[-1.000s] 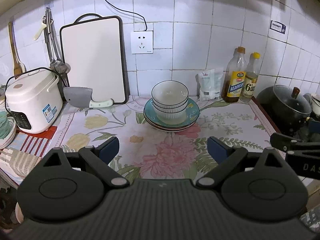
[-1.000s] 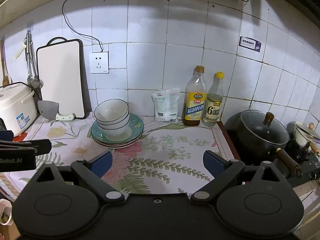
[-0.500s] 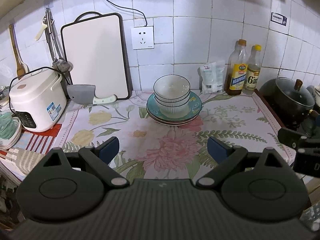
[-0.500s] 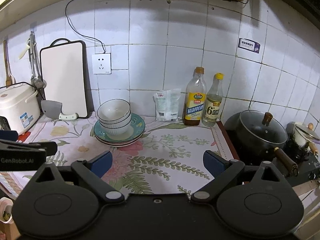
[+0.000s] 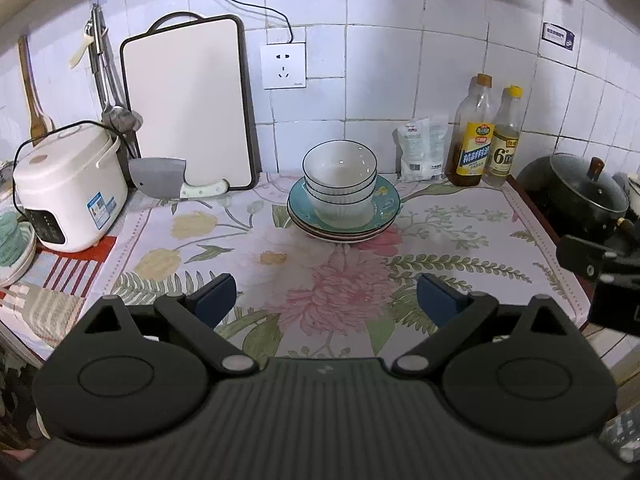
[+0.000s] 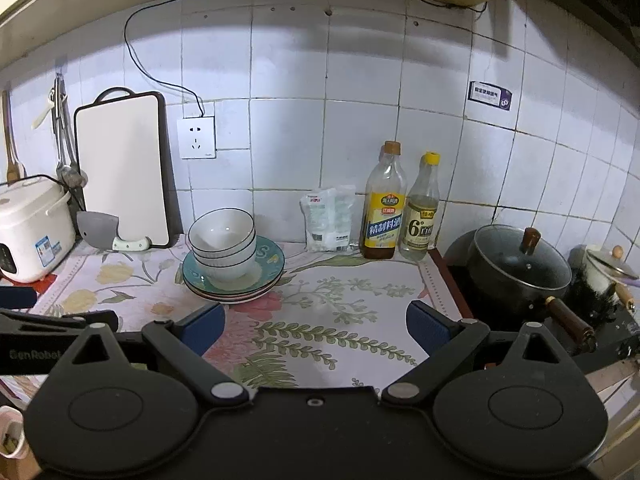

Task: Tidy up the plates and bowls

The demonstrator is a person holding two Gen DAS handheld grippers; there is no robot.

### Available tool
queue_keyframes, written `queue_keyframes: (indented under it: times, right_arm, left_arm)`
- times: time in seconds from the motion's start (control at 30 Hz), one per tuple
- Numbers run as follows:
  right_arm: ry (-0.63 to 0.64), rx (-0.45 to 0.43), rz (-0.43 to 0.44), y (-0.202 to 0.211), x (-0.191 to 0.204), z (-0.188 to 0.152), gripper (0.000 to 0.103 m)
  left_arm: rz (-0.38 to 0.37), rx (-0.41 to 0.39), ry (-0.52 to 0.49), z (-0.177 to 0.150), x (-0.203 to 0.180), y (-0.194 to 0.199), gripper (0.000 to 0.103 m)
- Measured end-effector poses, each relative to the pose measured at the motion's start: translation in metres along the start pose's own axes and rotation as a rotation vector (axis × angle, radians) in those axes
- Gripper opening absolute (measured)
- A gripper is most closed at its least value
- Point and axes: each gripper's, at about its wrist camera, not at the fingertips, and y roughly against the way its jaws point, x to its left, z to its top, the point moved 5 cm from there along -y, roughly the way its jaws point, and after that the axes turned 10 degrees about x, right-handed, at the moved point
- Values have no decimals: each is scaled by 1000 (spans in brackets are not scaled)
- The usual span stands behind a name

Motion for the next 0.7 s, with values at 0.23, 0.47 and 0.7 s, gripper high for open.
queue_keyframes:
  times: [0.23,0.47,0.7]
  right_arm:
    - [12,14,2,-3,3,-1,99]
    - [17,22,-3,-5,3,-2,99]
    - [9,34,-4,-8,1,-2,99]
  left_arm:
    - [14,-7,7,0,2,1,98]
    - [36,0,2,-1,1,0,98]
    - [30,-4,-2,0,-1,0,99]
